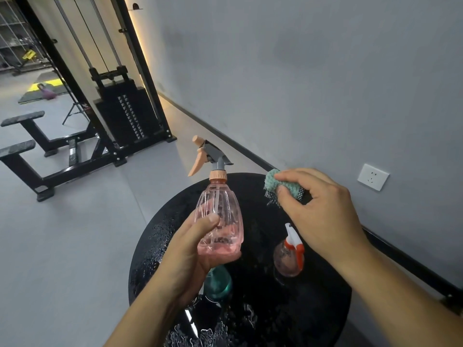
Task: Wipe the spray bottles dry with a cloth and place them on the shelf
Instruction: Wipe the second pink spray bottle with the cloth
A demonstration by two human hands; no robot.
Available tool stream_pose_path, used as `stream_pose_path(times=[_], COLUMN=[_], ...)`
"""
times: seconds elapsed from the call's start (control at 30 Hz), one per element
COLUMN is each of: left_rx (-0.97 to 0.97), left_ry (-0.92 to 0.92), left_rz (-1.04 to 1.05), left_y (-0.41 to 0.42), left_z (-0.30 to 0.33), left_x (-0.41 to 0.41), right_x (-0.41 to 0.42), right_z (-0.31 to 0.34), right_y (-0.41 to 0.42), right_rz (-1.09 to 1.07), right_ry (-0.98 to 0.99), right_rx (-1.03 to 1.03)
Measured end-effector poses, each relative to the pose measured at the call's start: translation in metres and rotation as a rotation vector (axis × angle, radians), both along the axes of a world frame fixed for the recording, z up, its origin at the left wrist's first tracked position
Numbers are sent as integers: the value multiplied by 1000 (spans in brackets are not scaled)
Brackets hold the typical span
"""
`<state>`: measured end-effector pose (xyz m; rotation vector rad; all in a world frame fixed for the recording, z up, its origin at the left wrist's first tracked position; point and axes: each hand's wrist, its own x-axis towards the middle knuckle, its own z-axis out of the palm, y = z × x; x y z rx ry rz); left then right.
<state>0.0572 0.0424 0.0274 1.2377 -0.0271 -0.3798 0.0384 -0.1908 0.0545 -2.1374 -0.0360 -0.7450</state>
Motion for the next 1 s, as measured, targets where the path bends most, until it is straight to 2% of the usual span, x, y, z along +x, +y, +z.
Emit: stream_pose_path(times=[0.23, 0.6, 0.87, 1.0], left_rx=[80, 191, 224, 219], left_ry=[8, -12, -109, -91], left_rz=[9, -214, -163, -193], left_y=[0, -6, -4, -4], left_z=[-2, -6, -5, -5], left_x=[0, -5, -4, -4], right_x=[0, 0, 2, 1], right_z=[5, 7, 3, 1], right_y=[-1, -3, -5, -2], right_rz=[-41, -48, -35, -50], right_ry=[-48, -69, 3, 10], right_rx=[34, 26, -33, -43])
